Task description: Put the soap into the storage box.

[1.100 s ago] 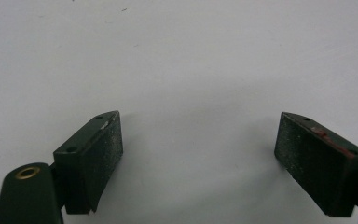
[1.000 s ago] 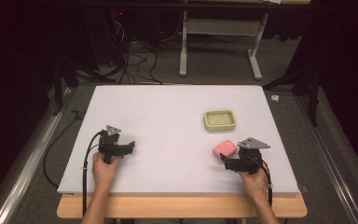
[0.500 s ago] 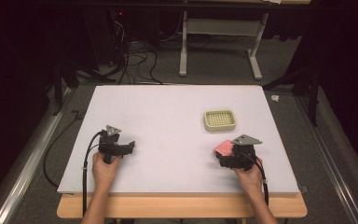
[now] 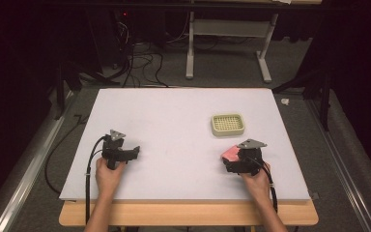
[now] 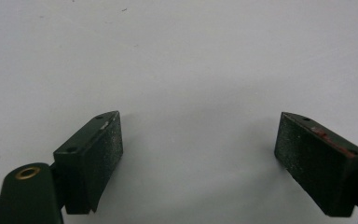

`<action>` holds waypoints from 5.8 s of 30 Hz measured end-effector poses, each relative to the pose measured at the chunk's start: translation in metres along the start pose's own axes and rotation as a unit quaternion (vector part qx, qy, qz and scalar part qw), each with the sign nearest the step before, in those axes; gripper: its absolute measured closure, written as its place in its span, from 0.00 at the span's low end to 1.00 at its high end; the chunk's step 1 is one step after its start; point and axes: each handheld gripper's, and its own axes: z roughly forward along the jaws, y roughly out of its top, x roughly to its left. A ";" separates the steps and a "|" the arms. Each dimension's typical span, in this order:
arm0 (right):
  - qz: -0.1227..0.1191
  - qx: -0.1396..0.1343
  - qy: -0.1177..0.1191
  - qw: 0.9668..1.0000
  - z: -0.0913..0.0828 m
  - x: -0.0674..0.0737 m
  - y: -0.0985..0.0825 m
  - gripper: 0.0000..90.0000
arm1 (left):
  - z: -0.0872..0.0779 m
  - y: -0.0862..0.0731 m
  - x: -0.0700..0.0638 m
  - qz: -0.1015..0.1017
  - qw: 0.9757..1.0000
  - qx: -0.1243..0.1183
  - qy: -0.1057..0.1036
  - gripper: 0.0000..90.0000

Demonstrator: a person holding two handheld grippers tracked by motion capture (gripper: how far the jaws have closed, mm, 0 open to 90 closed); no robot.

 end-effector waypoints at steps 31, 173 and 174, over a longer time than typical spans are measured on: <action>0.014 0.020 0.010 1.000 0.009 -0.002 -0.004 0.15 | 0.000 0.000 0.000 0.000 1.000 0.001 0.000 0.17; 0.081 0.017 0.017 0.996 0.023 -0.046 0.095 0.15 | 0.000 0.000 0.000 -0.001 1.000 0.000 -0.001 0.17; 0.080 0.019 0.015 0.996 0.025 -0.046 0.096 0.15 | 0.000 0.000 0.000 -0.001 1.000 0.000 -0.001 0.17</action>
